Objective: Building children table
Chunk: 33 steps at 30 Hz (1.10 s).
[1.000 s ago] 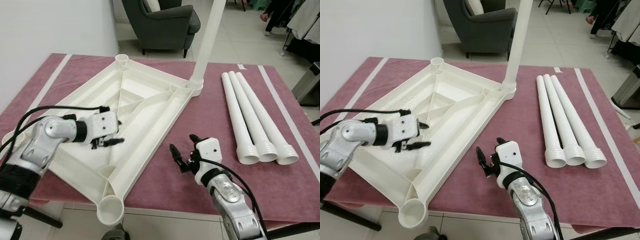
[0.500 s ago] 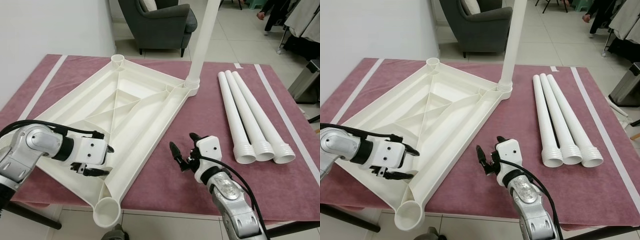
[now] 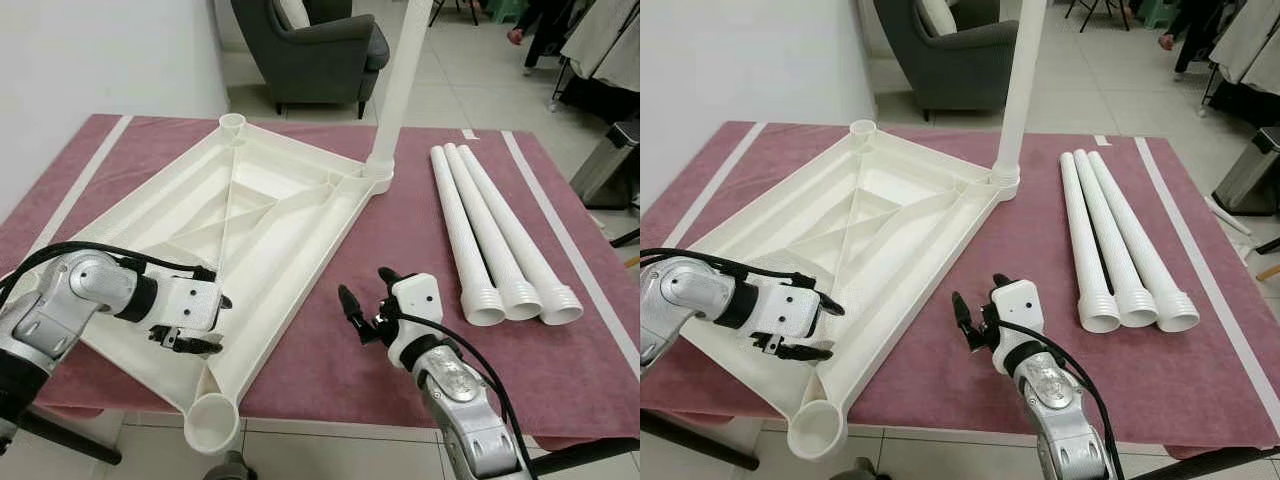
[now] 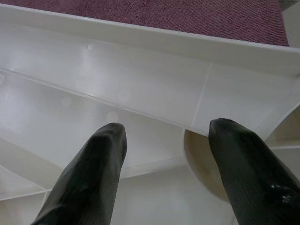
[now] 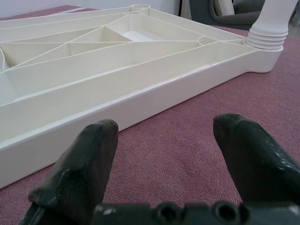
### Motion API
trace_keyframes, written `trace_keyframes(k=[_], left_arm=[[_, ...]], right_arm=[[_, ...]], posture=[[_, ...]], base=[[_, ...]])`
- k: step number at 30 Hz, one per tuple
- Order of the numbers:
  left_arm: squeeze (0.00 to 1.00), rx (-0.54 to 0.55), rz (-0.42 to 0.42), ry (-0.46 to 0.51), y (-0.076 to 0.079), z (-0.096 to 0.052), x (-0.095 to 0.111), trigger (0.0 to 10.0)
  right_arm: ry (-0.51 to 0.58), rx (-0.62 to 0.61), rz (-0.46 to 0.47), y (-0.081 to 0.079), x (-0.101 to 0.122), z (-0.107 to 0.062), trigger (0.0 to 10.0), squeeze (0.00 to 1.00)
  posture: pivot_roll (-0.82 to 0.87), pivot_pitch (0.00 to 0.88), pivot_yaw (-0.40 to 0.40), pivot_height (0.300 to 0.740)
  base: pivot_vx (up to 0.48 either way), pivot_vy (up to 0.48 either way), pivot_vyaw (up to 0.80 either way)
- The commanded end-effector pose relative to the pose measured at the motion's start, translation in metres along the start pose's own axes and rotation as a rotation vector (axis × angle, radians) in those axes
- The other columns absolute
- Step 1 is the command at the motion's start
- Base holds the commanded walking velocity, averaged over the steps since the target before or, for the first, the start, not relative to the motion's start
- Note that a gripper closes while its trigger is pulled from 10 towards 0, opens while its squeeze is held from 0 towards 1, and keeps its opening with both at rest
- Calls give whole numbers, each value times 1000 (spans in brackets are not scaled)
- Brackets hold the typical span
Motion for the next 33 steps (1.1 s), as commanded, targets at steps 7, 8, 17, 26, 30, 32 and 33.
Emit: trace_keyframes(k=[7,8,17,26,30,32,33], left_arm=[[0,-113,-46,69,22,-11,6,10000],[0,-123,-48,76,25,-13,7,10000],[0,-148,-29,56,42,-25,6,9216],[0,-112,8,-57,32,-29,-13,8549],[0,-89,3,-77,23,-36,-16,8588],[0,-89,7,-91,20,-40,-18,8706],[0,-88,11,-101,19,-43,-20,8706]], right_arm=[[-6,1,-3,-1,-2,-3,10000,0],[-7,1,-3,-1,-2,-3,10000,0],[-9,14,0,-4,-2,-3,10000,0],[-4,30,-6,-5,-1,0,10000,0],[-5,28,-7,-4,-1,-1,10000,0],[-6,27,-7,-4,-1,-2,10000,0],[-7,27,-8,-4,-2,-2,10000,0]], posture=[[108,33,56,740],[108,33,56,740],[123,34,44,740],[118,31,38,740],[116,30,38,740],[110,28,42,740],[108,28,45,740]], base=[[0,0,0],[0,0,0],[0,0,0],[0,0,0],[0,0,0],[0,0,0],[0,0,0]])
Point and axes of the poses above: a point about 5 cm out from each wrist's last joint towards the gripper, its own z axis pointing out of the wrist towards the gripper, its own x axis along the axis of the wrist's last joint, y = z × x, the point moved 3 cm from there along z, pointing out of the wrist towards the gripper, and after that the axes turned 3 degrees about -z, right-handed, at the moved point
